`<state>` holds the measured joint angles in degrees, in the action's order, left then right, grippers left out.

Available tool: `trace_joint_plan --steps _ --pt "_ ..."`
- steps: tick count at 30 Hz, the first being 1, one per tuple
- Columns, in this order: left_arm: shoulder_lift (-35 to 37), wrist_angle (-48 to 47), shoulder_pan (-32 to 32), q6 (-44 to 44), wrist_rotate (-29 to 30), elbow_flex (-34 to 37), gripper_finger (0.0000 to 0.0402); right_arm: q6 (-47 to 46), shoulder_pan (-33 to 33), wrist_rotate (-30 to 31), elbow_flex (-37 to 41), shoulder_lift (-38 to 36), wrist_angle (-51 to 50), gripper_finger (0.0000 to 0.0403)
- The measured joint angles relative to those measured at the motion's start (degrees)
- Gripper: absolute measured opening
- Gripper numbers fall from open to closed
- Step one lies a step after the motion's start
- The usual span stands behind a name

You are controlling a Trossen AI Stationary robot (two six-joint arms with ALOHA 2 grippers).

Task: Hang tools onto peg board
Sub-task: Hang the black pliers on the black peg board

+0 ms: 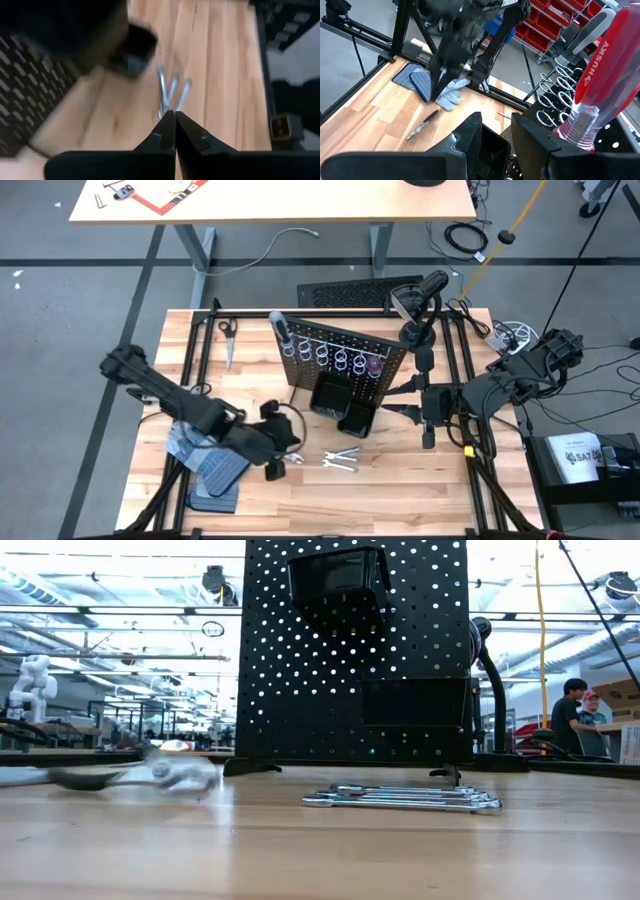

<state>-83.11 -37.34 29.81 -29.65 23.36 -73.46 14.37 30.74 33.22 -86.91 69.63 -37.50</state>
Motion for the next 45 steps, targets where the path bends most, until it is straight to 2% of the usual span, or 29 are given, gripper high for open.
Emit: trace_joint_plan --steps 5,9,12,15,17,19,26,31,35,39,42,45 --pt "3.79 1.21 1.08 4.06 6.40 -0.12 0.0001 -0.28 0.00 0.01 0.00 0.00 0.10 0.0100" --pt "3.16 -1.96 1.01 4.41 6.35 -0.12 0.0001 -1.13 0.00 0.01 0.00 0.00 0.17 0.0100" --pt "0.53 -5.54 0.97 2.79 4.84 0.38 0.0016 -1.24 0.00 -0.01 0.00 0.00 0.20 0.0100" --pt "-3.65 -7.42 0.88 2.49 -1.06 2.96 0.0055 -1.66 0.00 -0.01 0.00 0.00 0.34 0.0100" --pt "-7.25 -8.22 0.94 1.92 -5.97 4.34 0.0090 -1.68 0.00 -0.01 0.00 0.00 0.59 0.0100" --pt "-10.92 -8.29 1.03 2.62 -8.49 5.52 0.0129 -1.68 0.00 -0.01 0.00 0.00 0.97 0.0100" --pt "-20.70 -4.28 0.11 7.26 -7.77 5.91 0.0269 -1.72 0.00 -0.01 0.00 0.00 1.82 0.0100" --pt "-25.28 -3.04 -1.84 13.05 -10.44 5.83 0.0323 -2.78 0.00 -0.02 0.00 0.00 1.91 0.0100" --pt "-28.01 -4.23 -4.58 14.57 -14.91 5.50 0.0326 -2.78 0.02 -0.03 0.00 0.04 2.21 0.0100" --pt "-29.20 -4.28 -7.33 15.30 -20.51 5.32 0.0307 -2.80 0.02 -0.04 0.00 0.04 2.25 0.0100" --pt "-29.40 -3.67 -8.76 15.63 -22.45 5.37 0.0269 -2.80 0.00 -0.04 0.00 0.04 2.23 0.0100" --pt "-29.45 -3.03 -9.88 15.63 -22.72 5.50 0.0208 -2.80 0.01 -0.04 0.00 0.04 2.21 0.0100"
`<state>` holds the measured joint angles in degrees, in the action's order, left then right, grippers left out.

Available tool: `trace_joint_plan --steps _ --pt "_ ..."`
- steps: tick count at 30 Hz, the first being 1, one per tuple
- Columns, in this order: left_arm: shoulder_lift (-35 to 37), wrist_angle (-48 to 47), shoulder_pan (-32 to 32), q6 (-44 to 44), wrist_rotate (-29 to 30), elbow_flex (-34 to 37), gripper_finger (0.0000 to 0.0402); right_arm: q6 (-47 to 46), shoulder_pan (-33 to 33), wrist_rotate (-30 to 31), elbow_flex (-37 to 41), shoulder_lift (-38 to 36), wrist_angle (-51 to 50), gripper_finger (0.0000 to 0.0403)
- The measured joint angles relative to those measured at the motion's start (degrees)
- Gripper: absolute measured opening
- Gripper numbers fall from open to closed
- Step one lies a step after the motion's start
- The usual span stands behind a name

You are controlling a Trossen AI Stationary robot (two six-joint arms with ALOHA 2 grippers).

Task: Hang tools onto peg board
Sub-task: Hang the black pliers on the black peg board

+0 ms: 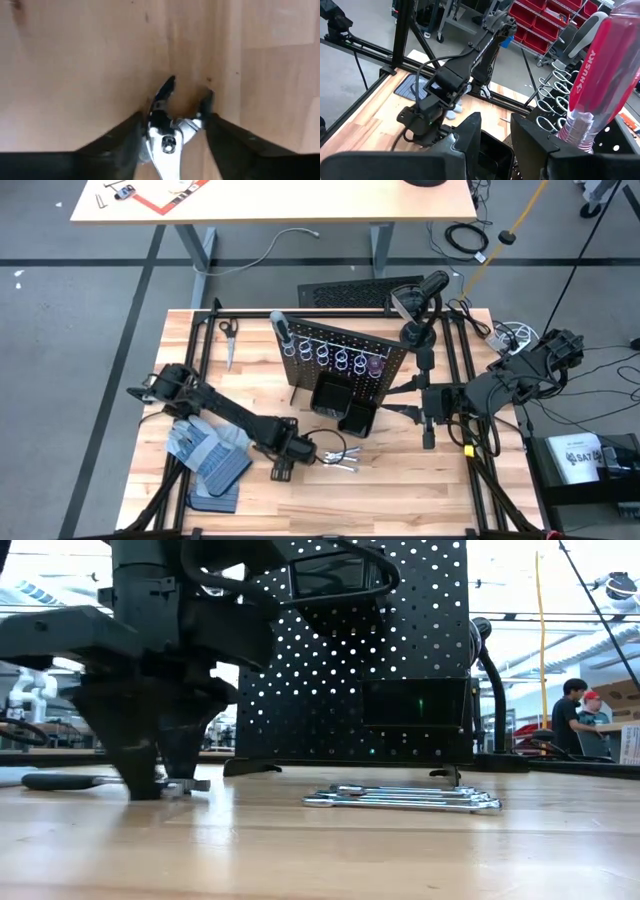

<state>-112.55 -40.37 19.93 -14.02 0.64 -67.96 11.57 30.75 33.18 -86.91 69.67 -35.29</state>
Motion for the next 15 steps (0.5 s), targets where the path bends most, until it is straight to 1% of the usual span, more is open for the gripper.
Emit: trace_joint_plan --steps 3,4,15 --pt "0.00 0.21 -0.39 0.66 0.56 0.11 0.0134 0.00 0.00 0.01 0.00 0.00 -0.03 0.0100" --pt "0.00 0.23 -0.40 1.07 0.68 0.11 0.0117 0.00 0.00 -0.01 0.00 0.00 -0.06 0.0100" --pt "0.72 0.45 -0.36 1.22 2.63 -0.32 0.0114 0.04 0.00 -0.01 0.00 0.00 -0.33 0.0100"
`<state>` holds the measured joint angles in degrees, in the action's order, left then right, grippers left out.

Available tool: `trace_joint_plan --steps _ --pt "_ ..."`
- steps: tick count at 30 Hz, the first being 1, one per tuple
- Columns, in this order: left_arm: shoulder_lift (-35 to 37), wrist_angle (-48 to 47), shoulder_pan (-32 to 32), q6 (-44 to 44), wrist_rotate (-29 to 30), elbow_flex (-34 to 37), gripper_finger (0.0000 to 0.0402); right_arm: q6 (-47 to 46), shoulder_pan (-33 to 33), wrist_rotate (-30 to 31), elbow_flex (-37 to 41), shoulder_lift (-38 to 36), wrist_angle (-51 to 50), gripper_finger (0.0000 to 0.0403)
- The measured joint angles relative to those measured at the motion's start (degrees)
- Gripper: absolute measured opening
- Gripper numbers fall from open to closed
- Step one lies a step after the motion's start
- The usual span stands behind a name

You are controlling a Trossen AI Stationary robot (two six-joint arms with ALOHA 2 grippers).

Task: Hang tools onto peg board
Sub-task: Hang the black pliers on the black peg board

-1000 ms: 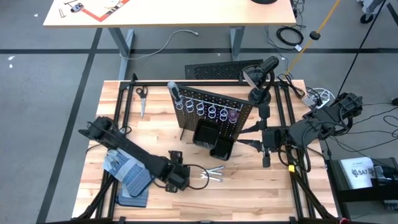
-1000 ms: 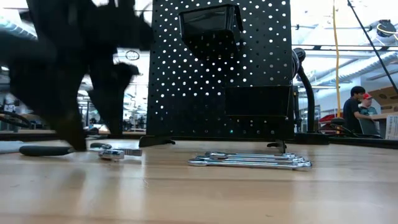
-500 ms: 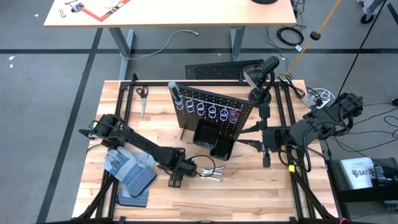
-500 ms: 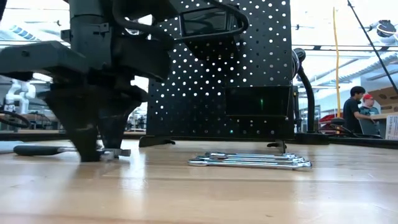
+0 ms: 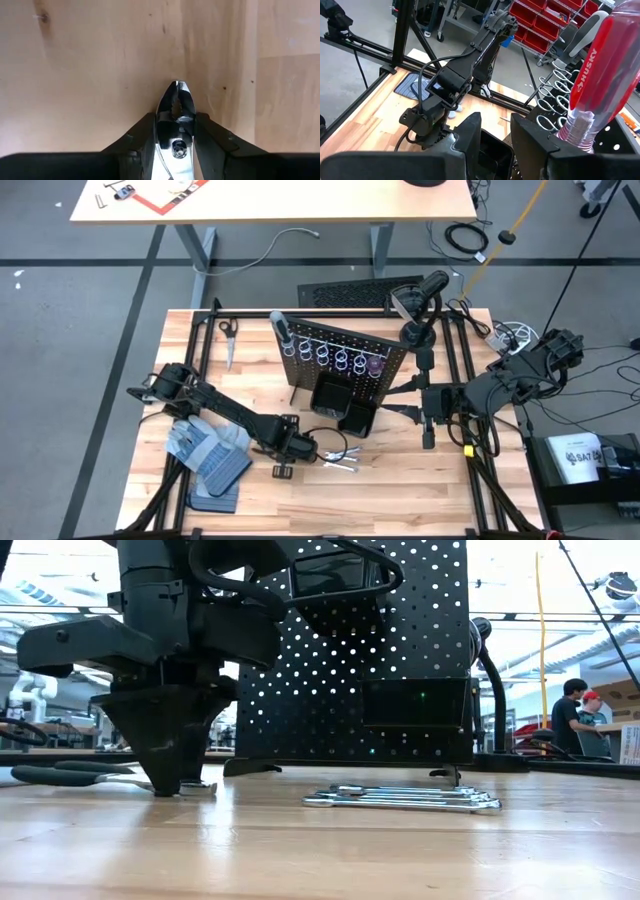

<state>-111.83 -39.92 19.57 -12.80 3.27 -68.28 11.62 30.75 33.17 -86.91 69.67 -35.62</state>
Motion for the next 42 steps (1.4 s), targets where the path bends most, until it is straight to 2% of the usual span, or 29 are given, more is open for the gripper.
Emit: trace_joint_plan --steps 8,10,11,13,31,42 --pt "2.78 -0.05 0.18 -0.22 3.30 -1.09 0.0108 -0.02 0.01 0.00 0.00 0.00 0.06 0.0100" --pt "4.38 0.31 0.50 -0.30 3.96 -1.38 0.0032 -0.02 0.00 0.02 0.00 0.00 0.07 0.0100" --pt "5.03 0.58 0.67 -0.33 4.20 -1.38 0.0014 -0.02 0.01 0.02 0.00 0.00 0.05 0.0100" --pt "6.15 -0.01 1.13 -0.31 4.17 -1.24 0.0004 0.00 0.01 0.02 0.00 0.00 0.02 0.0100" --pt "17.86 2.68 3.23 -0.24 7.98 -1.41 0.0003 0.59 -0.01 0.06 0.00 0.00 0.28 0.0100" --pt "27.38 9.03 4.94 5.53 11.35 -1.47 0.0003 0.61 -0.01 0.06 0.00 0.00 0.31 0.0100"
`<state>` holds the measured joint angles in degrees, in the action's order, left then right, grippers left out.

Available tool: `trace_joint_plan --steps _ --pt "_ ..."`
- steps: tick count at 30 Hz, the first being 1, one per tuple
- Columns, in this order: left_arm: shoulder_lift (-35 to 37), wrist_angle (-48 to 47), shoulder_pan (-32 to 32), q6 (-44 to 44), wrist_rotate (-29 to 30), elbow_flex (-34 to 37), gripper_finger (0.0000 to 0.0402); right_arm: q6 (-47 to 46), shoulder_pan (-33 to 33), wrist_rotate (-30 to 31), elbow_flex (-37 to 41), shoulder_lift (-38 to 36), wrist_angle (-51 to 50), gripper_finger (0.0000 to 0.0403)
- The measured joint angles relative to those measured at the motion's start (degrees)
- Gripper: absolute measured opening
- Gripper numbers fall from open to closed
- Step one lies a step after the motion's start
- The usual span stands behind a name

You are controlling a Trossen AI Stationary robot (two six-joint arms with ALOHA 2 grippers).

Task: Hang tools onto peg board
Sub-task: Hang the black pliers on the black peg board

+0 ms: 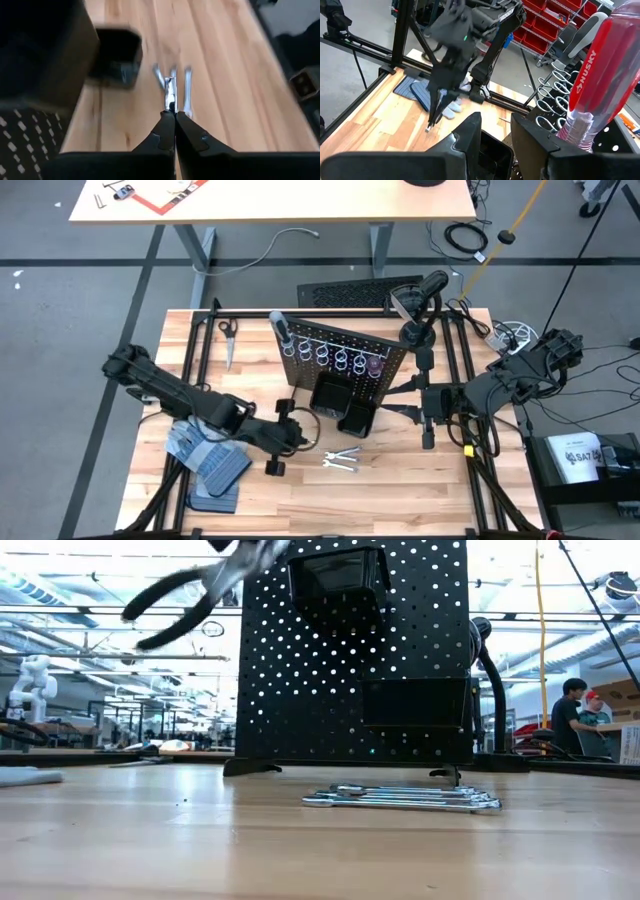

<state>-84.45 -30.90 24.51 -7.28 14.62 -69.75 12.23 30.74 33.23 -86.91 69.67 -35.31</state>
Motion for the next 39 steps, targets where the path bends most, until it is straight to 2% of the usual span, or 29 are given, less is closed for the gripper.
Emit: trace_joint_plan --steps 14,24,28,34,39 --pt "10.12 10.44 1.18 11.28 2.68 0.00 0.0003 0.00 0.00 0.00 0.00 0.02 0.07 0.0100" --pt "16.78 24.68 1.07 24.99 3.93 -0.08 0.0003 0.00 0.00 0.00 0.00 0.02 0.42 0.0100" --pt "17.66 31.24 0.77 30.56 6.35 -0.09 0.0003 0.08 0.00 0.00 0.00 0.02 0.46 0.0100" --pt "17.64 40.14 -1.84 35.15 6.73 -0.09 0.0003 0.70 0.00 0.00 0.00 0.02 1.33 0.0100" --pt "17.62 46.80 -4.26 36.69 3.10 -0.09 0.0003 0.70 0.00 0.00 0.00 0.02 1.32 0.0100"
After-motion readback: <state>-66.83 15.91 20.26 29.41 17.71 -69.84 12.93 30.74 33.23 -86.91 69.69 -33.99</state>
